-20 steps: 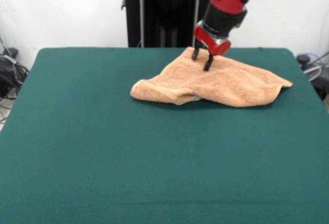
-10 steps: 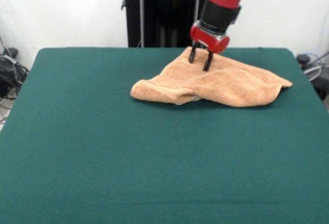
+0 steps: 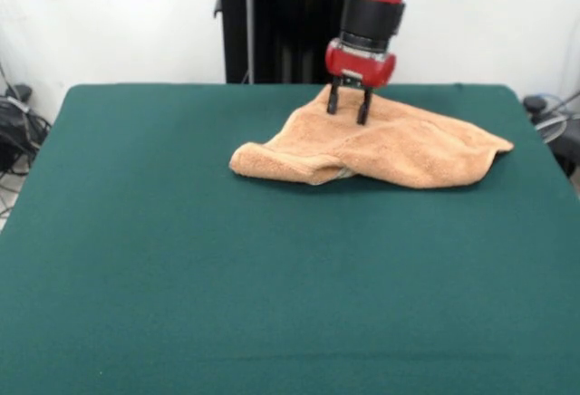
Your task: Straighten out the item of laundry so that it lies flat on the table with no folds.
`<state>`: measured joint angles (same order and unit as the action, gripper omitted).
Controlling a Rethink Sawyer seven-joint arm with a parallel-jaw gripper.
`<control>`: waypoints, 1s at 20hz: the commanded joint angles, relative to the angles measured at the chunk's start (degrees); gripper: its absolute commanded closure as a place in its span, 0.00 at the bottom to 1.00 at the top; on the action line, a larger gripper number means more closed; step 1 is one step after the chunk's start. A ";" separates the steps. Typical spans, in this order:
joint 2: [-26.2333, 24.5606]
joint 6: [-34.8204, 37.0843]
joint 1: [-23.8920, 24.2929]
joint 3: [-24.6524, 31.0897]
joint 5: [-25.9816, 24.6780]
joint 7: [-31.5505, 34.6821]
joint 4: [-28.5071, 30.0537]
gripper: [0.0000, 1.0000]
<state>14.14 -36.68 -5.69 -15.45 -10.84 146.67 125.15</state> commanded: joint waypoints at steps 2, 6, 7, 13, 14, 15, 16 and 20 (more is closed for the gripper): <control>-22.45 0.39 8.98 -4.30 0.47 -4.67 -24.21 0.00; -24.41 -2.21 9.83 -5.80 -2.19 -6.79 -27.20 0.00; -24.65 -2.39 9.72 -6.21 -2.31 -7.13 -27.57 0.00; -27.64 -6.67 9.71 -9.68 -4.67 -10.23 -31.56 0.00; -28.22 -7.65 9.64 -10.40 -5.10 -10.81 -32.29 0.00; -28.71 -8.25 9.54 -11.09 -5.55 -11.26 -32.96 0.00; -29.29 -9.15 9.38 -11.81 -5.74 -11.74 -33.58 0.00; -30.82 -10.70 8.84 -13.74 -6.20 -12.29 -35.56 0.00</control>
<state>-1.40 -71.18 -0.13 -24.03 -31.93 146.66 119.32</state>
